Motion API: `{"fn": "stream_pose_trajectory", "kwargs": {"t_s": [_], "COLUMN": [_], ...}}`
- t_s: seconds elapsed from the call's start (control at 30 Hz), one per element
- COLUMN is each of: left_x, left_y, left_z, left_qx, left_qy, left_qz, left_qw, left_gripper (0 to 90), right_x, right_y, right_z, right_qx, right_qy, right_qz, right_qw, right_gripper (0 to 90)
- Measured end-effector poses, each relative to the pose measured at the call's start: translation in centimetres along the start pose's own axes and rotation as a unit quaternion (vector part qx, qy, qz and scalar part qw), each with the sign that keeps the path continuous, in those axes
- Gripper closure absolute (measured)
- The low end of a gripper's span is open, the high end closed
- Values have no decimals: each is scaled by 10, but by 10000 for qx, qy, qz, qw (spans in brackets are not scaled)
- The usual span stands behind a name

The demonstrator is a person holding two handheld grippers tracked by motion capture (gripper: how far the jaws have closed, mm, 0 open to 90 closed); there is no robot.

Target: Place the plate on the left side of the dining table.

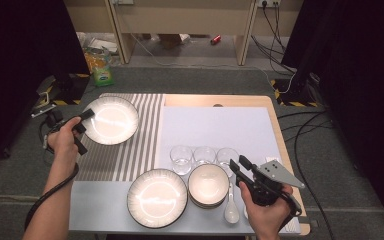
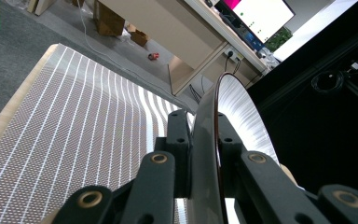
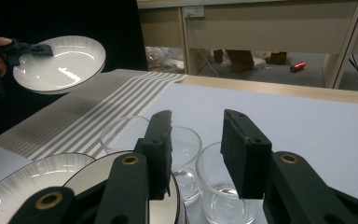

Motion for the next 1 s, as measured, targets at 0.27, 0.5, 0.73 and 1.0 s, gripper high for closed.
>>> {"fn": "stream_pose_trajectory", "kwargs": {"t_s": [0.27,0.5,0.73,1.0], "left_x": [-1,-1,-2,-4], "left_y": [-1,0,0,1], "left_z": [6,8,11,13], "left_qx": [20,39,56,78], "left_qy": [72,107,146,193], "left_qz": [33,25,38,22], "left_qw": [10000,9999,9999,9998], "left_gripper": [806,806,806,806], "right_x": [0,1,1,1], "right_y": [0,0,1,1], "right_z": [0,0,0,-1], "right_qx": [1,-15,-7,10], "right_qy": [0,8,3,-13], "right_qz": [6,-20,-24,-29], "right_qw": [10000,10000,10000,10000], "right_gripper": [632,633,635,634]}}
Point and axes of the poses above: each handheld gripper's, and its own axes: x roughly backward along the jaws, y roughly out of its top, z roughly to its left, the point moved 7 cm from there along -x, roughly forward along the jaws, and after that the axes turned 5 degrees about -x, right-handed, at the moved point
